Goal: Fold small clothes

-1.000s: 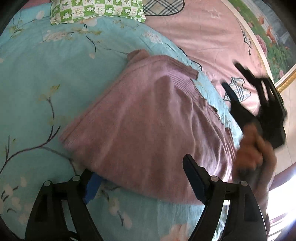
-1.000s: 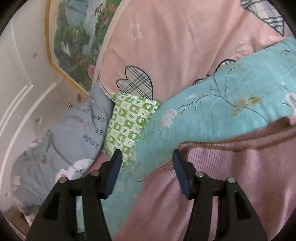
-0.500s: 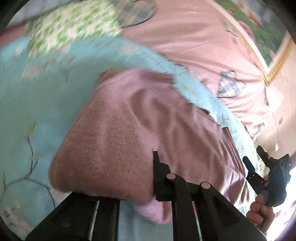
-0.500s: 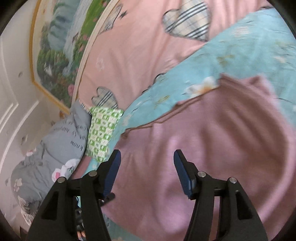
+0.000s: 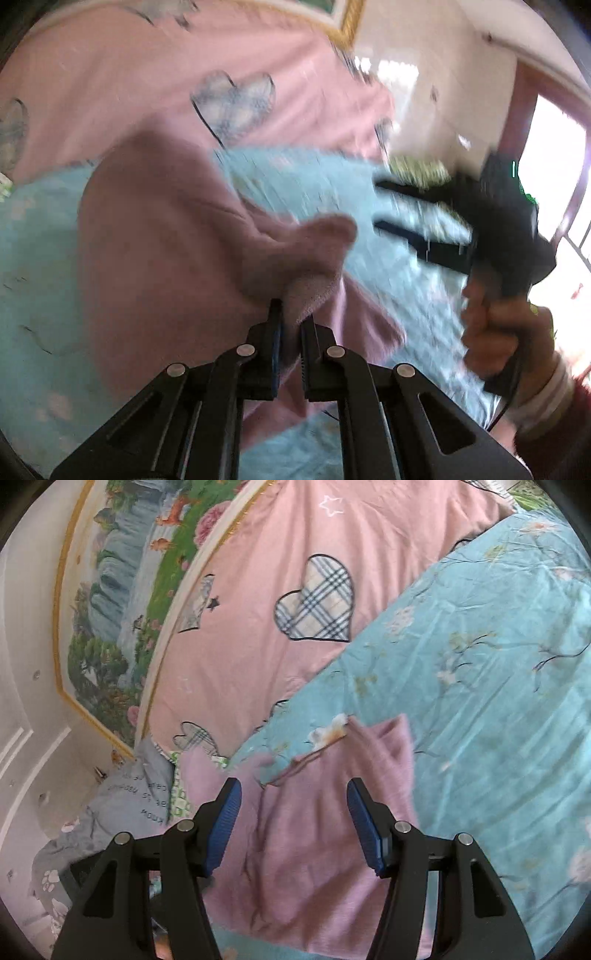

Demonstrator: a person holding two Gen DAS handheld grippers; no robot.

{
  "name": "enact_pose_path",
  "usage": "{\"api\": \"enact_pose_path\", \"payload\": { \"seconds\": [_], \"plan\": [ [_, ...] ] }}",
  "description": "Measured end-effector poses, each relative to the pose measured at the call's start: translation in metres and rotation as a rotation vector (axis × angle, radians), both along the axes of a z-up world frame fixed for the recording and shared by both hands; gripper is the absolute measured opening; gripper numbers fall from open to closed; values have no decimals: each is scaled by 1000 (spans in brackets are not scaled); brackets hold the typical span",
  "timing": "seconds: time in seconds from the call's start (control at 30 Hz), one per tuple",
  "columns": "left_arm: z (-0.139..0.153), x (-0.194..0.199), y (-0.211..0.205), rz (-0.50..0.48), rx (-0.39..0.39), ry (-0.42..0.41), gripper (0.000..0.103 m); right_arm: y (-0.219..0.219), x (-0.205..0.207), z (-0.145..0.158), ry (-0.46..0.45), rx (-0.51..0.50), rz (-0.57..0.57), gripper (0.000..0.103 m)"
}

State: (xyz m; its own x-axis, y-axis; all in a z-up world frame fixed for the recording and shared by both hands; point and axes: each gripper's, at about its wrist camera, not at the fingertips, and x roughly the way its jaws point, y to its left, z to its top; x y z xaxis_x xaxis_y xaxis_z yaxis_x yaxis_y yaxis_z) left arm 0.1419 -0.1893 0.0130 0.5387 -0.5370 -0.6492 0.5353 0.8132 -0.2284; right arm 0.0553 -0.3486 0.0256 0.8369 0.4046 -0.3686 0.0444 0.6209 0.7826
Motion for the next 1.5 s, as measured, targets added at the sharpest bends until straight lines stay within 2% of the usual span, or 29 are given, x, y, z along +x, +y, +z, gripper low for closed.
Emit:
{"api": "enact_pose_path", "payload": {
  "seconds": [0.1, 0.17, 0.4, 0.6, 0.67, 0.73, 0.8, 0.83, 0.97, 1.07, 1.13, 1.27, 1.4, 1.47, 1.5],
  "plan": [
    [-31, 1, -11, -5, 46, 51, 6, -5, 6, -8, 55, 5, 33, 61],
    [-38, 1, -9, 4, 46, 65, 6, -2, 11, -14, 79, -5, 68, 61],
    [-32, -5, 15, 21, -56, 92, 6, 37, 51, -21, 101, -44, 217, 61],
    [-25, -6, 19, 12, -108, 88, 6, 73, 103, -44, 236, -115, 321, 61],
    [-24, -5, 20, 8, -118, 92, 6, 83, 115, -54, 310, -157, 339, 61],
    [-25, -6, 21, 5, -118, 94, 6, 93, 122, -59, 312, -159, 375, 60],
    [-24, -8, 21, 1, -111, 93, 6, 100, 125, -57, 305, -175, 398, 22],
    [-20, -10, 21, -2, -109, 86, 6, 100, 123, -54, 295, -163, 411, 14],
    [8, -18, 11, -43, -143, 36, 6, 76, 100, -9, 146, -128, 353, 14],
    [15, -22, -7, -102, -179, 46, 6, 52, 77, 15, 74, -146, 302, 14],
    [7, -21, -22, -120, -171, 63, 6, 41, 71, 11, 97, -185, 269, 14],
    [-27, -17, -43, -124, -127, 144, 6, 23, 69, -32, 215, -210, 233, 14],
    [-45, -21, -45, -134, -93, 169, 7, 24, 68, -51, 237, -222, 229, 14],
    [-49, -24, -44, -152, -90, 187, 10, 22, 67, -55, 244, -220, 212, 16],
    [-50, -27, -42, -164, -90, 186, 17, 21, 67, -57, 252, -213, 203, 18]
  ]
}}
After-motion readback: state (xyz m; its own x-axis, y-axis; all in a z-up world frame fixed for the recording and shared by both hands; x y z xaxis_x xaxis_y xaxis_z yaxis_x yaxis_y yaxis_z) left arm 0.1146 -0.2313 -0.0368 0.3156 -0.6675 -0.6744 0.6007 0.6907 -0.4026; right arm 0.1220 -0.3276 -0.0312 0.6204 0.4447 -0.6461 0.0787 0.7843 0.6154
